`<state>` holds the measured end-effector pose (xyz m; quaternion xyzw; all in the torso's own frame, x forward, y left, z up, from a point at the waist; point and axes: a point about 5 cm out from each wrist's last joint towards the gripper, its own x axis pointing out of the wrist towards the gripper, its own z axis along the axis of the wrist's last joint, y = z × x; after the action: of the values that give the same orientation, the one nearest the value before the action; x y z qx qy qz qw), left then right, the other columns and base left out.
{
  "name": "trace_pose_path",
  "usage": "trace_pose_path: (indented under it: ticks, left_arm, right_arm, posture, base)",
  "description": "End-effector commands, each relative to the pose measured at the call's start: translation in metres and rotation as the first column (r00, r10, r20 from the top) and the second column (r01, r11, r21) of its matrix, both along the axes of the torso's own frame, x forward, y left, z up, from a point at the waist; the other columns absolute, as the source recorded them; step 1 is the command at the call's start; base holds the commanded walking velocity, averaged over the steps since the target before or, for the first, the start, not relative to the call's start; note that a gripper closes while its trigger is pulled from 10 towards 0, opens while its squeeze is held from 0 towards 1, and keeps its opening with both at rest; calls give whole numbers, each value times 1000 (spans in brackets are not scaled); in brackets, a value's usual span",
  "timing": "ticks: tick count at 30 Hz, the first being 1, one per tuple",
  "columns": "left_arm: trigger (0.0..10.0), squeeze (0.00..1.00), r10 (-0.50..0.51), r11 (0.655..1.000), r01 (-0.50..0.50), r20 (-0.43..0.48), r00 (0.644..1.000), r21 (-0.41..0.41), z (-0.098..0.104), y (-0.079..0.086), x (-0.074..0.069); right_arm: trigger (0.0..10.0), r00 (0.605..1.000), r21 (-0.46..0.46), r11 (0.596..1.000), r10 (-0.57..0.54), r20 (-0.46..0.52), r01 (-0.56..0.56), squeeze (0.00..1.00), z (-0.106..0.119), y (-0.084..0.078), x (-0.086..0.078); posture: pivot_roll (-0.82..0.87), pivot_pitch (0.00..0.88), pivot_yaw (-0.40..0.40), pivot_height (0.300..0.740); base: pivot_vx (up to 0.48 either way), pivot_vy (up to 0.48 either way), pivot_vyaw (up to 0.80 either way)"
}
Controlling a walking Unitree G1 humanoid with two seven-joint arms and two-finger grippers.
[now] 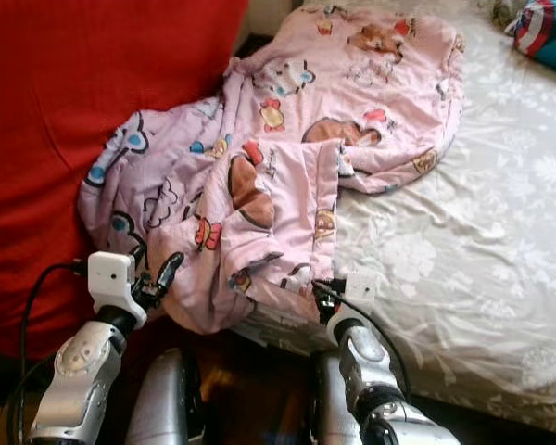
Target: Clean up the room
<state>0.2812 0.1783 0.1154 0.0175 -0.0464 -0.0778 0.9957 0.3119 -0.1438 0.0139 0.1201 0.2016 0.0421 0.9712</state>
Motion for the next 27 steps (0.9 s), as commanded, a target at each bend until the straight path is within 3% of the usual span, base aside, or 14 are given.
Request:
trace_pose_path:
  ticks: [1, 21, 22, 24, 27]
  left_arm:
    - [10000, 0, -2, 1000, 2, -21, 1000, 0, -3, -1, -5]
    - [10000, 0, 19, 1000, -19, -49, 999, 5, 2, -1, -11]
    - [10000, 0, 21, 1000, -21, -50, 998, 6, 2, 0, -11]
    - [10000, 0, 24, 1000, -24, -53, 998, 7, 1, 0, -12]
    - [10000, 0, 23, 1000, -22, -59, 998, 7, 0, -1, -12]
  right_arm:
    - [10000, 1000, -8, 1000, 18, -21, -18, 0, -2, 2, -1]
    - [10000, 991, 110, 987, 111, 77, -119, 0, 9, 17, 4]
    - [4235, 990, 112, 986, 119, 74, -127, 0, 8, 17, 3]
    - [0, 989, 117, 984, 125, 75, -133, 0, 7, 18, 2]
    - [0, 989, 122, 983, 131, 75, -139, 0, 6, 19, 1]
  posture:
    - [41, 282, 13, 563]
    - [48, 283, 7, 563]
    - [46, 282, 8, 563]
    - [47, 282, 8, 563]
    - [45, 284, 9, 563]
  base:
    - [0, 0, 0]
    - [0, 0, 0]
    - [0, 0, 0]
    - [0, 0, 0]
    - [0, 0, 0]
